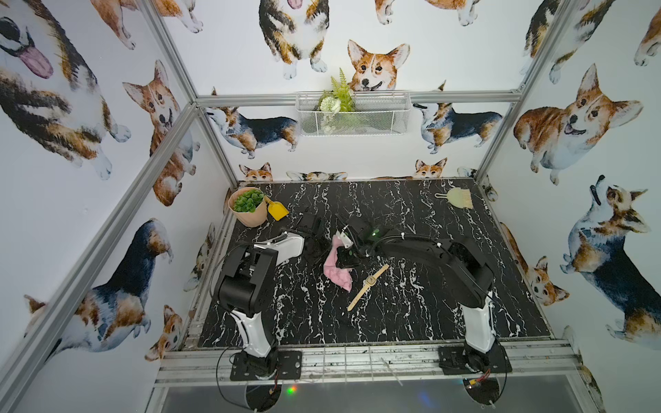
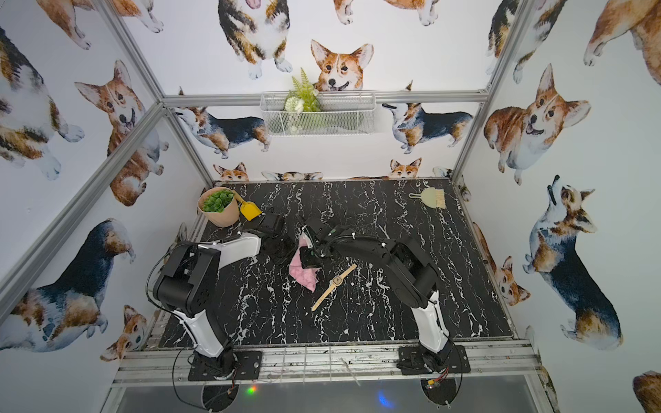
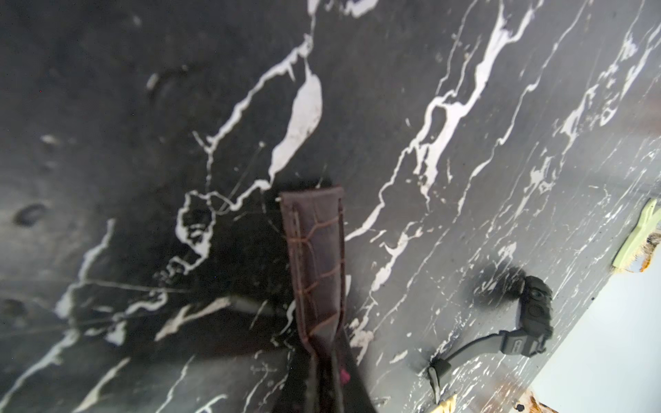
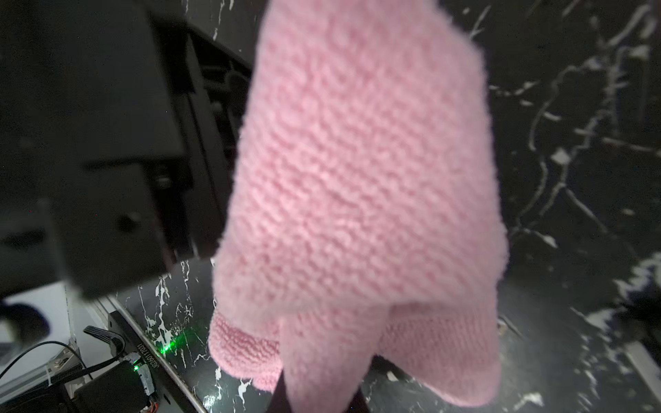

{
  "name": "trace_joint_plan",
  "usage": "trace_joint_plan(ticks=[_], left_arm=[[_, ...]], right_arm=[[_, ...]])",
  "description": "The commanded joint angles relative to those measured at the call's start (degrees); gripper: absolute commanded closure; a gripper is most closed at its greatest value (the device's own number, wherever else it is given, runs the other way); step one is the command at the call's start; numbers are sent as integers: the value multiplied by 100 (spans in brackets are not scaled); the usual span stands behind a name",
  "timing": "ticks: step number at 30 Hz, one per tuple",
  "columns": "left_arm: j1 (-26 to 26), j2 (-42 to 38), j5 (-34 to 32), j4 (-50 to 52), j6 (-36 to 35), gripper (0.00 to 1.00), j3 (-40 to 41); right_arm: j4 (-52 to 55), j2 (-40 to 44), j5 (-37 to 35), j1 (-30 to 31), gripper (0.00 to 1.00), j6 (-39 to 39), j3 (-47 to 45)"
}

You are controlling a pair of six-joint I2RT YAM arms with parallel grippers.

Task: Wipe the watch dial
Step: Wipe the dirt from the watch dial.

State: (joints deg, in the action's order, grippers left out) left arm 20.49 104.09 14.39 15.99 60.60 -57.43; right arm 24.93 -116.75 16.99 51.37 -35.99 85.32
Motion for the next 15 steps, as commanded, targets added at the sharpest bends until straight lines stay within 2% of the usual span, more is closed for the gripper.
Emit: trace_joint_plan(ticks=[1,6,15], left_arm=[[33,118,-297,1091,40,100,94],[27,102,-313,1151,31,100,65],[28,186,-348,1159,15,100,30]], right_arm=[[111,-254,91,12,99,-55,92],[83,-398,124,4,99,-126,-167],[74,35,-22,-100,100,-31,-941]])
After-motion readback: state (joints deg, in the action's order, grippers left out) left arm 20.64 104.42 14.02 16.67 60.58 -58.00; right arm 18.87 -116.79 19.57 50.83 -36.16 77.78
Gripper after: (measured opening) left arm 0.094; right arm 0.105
